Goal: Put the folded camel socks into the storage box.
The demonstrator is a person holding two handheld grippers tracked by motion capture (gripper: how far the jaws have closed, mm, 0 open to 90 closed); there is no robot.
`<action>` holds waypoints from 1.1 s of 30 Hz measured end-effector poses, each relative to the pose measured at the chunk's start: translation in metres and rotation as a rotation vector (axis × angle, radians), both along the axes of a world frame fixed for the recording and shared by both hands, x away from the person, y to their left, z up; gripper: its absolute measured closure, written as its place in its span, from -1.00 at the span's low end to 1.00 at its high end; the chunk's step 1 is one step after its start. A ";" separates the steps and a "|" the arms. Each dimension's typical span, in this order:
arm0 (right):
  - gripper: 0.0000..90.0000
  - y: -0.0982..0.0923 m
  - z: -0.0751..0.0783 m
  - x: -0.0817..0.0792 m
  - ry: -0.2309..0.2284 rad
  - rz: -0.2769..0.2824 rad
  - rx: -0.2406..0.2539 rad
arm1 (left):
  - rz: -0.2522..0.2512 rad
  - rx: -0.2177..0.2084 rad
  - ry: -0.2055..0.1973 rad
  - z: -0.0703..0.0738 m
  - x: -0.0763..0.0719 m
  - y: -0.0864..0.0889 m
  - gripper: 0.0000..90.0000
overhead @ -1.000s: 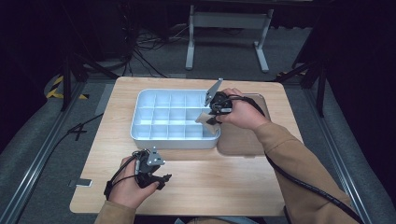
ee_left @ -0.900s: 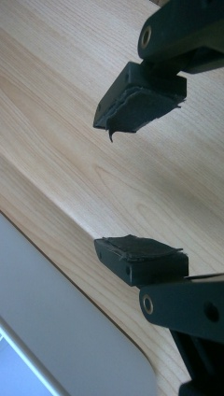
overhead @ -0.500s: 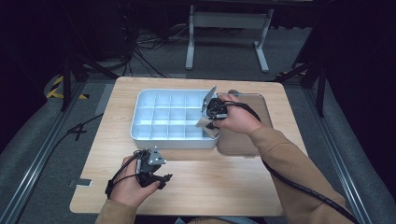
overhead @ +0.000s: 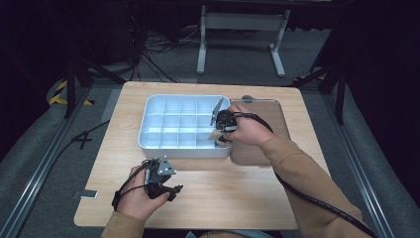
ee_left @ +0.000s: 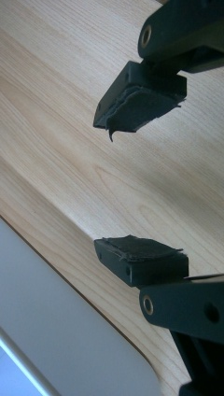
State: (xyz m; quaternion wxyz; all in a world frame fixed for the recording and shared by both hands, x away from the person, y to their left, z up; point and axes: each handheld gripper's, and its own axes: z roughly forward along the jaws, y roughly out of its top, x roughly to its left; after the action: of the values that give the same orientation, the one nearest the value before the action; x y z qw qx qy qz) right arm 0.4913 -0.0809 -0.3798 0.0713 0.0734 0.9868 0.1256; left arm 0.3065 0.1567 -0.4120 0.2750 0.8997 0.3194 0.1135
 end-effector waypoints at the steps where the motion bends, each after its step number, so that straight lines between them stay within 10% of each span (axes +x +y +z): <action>1: 0.63 0.000 0.000 0.000 0.000 0.000 0.000 | 0.000 0.002 0.000 0.000 0.000 0.000 -0.19; 33: 0.62 0.014 -0.039 0.010 0.092 -0.103 -0.116 | -0.014 0.008 0.010 -0.002 0.001 -0.002 -0.20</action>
State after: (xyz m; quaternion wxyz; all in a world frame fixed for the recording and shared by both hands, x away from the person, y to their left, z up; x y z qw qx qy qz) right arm 0.5016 -0.0666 -0.4189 0.0366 0.1256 0.9895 0.0611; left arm 0.3075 0.1551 -0.4141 0.2706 0.9036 0.3139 0.1082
